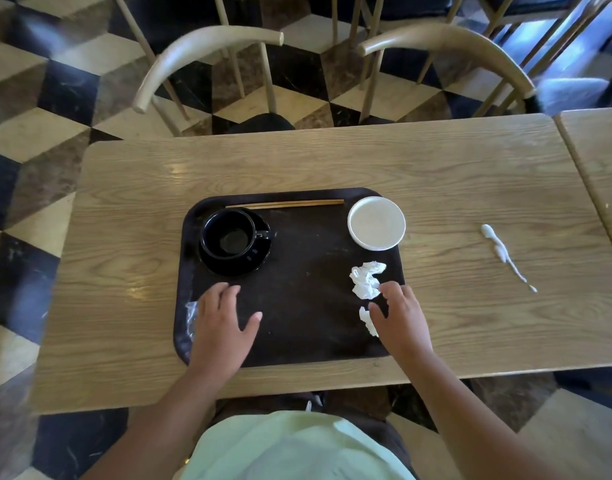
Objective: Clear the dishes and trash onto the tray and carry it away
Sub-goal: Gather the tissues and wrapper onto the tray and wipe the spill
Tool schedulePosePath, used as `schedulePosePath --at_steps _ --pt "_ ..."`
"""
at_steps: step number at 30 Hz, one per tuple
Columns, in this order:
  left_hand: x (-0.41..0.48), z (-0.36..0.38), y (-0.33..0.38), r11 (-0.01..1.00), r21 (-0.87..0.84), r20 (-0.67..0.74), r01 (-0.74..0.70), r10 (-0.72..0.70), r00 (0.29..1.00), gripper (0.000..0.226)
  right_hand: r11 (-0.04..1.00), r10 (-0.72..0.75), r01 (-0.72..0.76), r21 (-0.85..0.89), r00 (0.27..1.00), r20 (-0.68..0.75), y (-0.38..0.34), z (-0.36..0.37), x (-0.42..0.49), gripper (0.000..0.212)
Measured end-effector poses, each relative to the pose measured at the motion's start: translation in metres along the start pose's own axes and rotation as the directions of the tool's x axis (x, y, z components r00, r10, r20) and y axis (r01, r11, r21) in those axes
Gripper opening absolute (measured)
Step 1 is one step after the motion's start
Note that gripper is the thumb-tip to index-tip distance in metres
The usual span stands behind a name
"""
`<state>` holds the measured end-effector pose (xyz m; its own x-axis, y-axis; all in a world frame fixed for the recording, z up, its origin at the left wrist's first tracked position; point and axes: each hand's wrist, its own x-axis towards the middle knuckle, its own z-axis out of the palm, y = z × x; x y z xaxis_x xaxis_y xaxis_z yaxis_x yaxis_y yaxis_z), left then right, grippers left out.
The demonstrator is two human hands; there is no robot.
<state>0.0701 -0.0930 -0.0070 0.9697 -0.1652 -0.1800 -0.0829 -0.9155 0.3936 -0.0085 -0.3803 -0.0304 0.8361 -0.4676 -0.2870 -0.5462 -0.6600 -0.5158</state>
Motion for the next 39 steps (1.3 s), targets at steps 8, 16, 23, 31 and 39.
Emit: schedulePosePath --at_steps 8,16,23,31,39 --pt "0.025 0.039 0.041 0.961 -0.005 0.169 -0.275 0.272 0.947 0.079 0.976 0.024 -0.023 -0.217 1.0 0.001 -0.022 0.025 0.024 0.052" --pt "0.059 0.084 0.053 0.897 0.122 0.386 -0.426 0.352 0.853 0.091 0.974 0.105 -0.109 -0.2 0.994 -0.029 -0.023 0.037 0.027 0.039" --pt "0.069 0.106 0.07 0.866 0.17 0.382 -0.47 0.382 0.842 0.091 0.991 0.122 -0.124 -0.045 0.992 -0.045 -0.025 0.024 0.028 0.028" --pt "0.069 0.125 0.104 0.909 0.183 0.345 -0.373 0.296 0.891 0.097 0.984 0.153 -0.146 0.099 0.986 -0.071 0.008 -0.008 0.018 0.011" --pt "0.069 0.15 0.145 0.948 0.252 0.27 -0.194 0.124 0.955 0.101 0.991 0.045 -0.045 0.13 0.999 0.005 0.077 -0.059 0.039 0.013"
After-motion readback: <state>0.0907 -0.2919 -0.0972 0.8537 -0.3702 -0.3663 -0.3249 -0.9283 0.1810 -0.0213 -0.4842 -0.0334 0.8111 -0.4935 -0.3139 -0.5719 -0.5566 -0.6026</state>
